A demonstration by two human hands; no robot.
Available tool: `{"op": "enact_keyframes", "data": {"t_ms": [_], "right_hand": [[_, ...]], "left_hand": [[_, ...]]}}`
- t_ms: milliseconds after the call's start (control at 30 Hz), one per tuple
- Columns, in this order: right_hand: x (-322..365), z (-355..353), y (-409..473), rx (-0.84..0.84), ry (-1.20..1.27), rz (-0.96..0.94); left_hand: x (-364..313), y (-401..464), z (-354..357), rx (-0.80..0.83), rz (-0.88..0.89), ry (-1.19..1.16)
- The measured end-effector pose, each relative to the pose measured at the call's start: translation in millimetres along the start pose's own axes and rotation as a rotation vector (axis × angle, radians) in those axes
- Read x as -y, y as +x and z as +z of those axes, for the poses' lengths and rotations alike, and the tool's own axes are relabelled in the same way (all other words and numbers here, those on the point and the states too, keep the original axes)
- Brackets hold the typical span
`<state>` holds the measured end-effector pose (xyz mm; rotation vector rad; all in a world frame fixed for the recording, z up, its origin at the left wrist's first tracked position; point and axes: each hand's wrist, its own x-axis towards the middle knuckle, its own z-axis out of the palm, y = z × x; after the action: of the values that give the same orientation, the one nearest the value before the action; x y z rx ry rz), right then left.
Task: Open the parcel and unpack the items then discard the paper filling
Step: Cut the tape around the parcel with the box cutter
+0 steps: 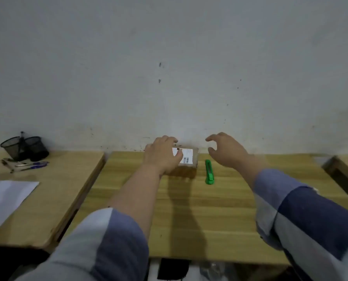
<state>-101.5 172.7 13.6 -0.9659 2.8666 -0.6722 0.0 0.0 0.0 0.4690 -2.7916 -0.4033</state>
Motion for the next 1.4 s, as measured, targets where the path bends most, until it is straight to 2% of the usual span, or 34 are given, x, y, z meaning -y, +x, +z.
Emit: {"op": "enact_keyframes", "data": {"t_ms": [200,400,600,767,933,1033,1167,1400], "right_hand": [[-31.6,60.5,26.1,0.135,-0.013,0.178],[-62.6,118.6,59.0,0.223,-0.053,0.358],[-79.0,174.9,83.7,0.141,-0.010,0.516],[-86.0,198.3,95.7,0.040,-0.041,0.555],[-89.0,201.6,114.5,0.018,0.196,0.670],[-87.3,192.1,126.0,-0.075,0.353,0.692],[-75.8,184.2,143.9,-0.120,0.685,0.762],[-54.2,186.3,138.9,-0.109,0.841,0.759]], "left_hand": [[39.3,34.1,52.1,0.200,-0.111,-0.038],[83.7,81.9,103.8,0.278,-0.158,-0.118],[114.9,113.1,151.4,0.293,-0.246,-0.187],[122.3,107.0,173.0,0.296,-0.305,-0.448],[121.8,102.0,177.3,0.220,-0.325,-0.526],[121.6,101.8,177.6,0.220,-0.342,-0.526],[119.7,102.3,176.6,0.231,-0.370,-0.538],[112.6,101.0,163.6,0.273,-0.415,-0.583]]}}
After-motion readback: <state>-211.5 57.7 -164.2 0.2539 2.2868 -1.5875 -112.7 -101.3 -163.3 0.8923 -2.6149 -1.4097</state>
